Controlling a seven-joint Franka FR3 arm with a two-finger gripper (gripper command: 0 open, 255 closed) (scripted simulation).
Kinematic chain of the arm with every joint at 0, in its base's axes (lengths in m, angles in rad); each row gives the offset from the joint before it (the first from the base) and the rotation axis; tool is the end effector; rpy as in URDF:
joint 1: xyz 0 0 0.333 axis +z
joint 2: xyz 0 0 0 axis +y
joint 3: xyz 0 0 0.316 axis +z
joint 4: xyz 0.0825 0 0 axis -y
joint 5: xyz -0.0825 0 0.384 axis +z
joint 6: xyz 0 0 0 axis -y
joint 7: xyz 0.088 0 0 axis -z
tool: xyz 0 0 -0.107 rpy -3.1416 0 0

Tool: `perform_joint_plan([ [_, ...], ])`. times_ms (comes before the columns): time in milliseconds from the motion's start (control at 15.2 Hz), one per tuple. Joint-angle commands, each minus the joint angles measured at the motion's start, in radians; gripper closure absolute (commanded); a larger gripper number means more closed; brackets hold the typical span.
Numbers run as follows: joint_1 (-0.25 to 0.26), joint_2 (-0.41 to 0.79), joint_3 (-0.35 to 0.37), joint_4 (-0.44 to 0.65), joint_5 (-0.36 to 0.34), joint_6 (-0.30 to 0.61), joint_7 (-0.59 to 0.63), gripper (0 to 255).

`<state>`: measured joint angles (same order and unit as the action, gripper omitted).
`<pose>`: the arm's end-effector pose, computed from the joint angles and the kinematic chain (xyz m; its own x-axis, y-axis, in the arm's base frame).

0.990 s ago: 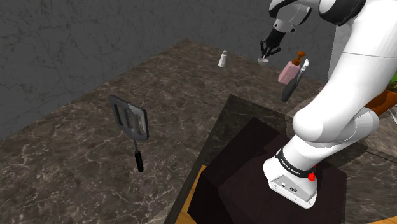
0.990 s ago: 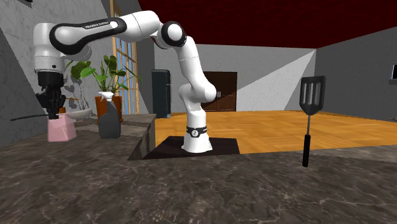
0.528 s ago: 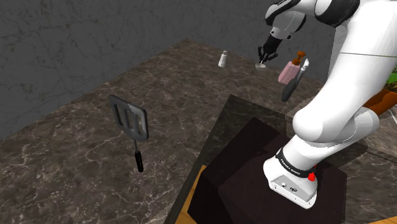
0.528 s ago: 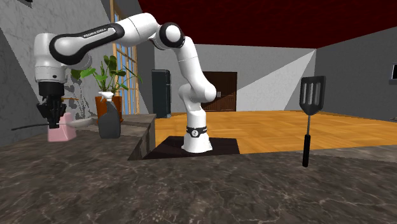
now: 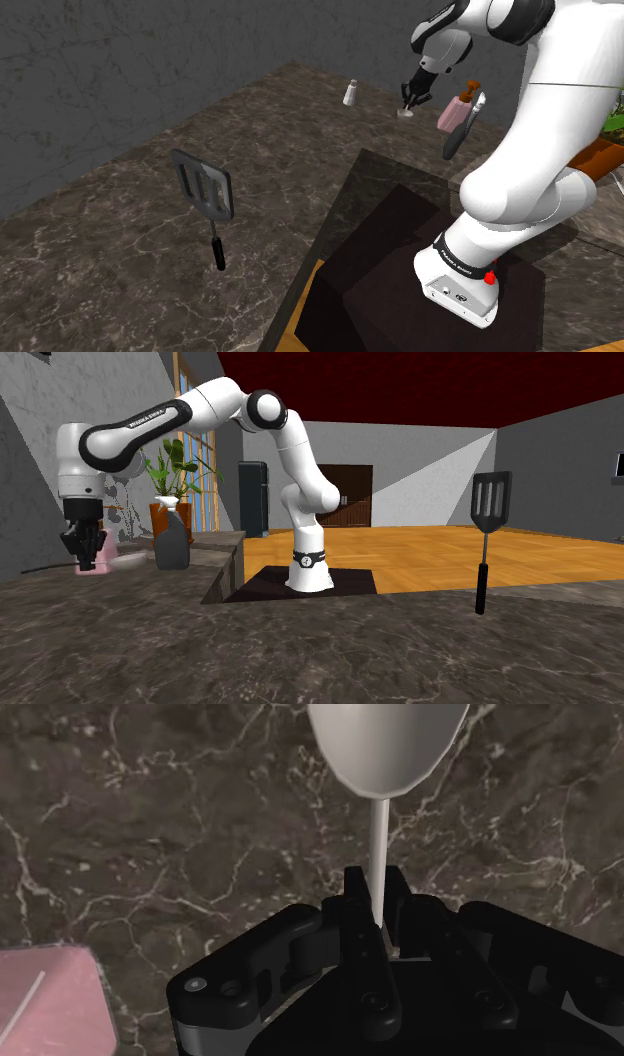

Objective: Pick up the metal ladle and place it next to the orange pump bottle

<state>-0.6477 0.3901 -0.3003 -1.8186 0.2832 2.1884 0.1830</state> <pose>0.3930 -0.5063 0.3329 0.2937 -0.9555 -0.0262 -0.9504 -0.2890 -0.1148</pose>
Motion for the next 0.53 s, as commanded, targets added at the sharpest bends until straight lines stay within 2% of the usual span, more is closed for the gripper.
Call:
perform_joint_plan([
  [0, -0.001, 0.015, 0.004, -0.009, 0.008, 0.023, -0.006, 255],
  [462, -0.01, 0.07, 0.019, -0.03, 0.038, 0.096, -0.031, 255],
])
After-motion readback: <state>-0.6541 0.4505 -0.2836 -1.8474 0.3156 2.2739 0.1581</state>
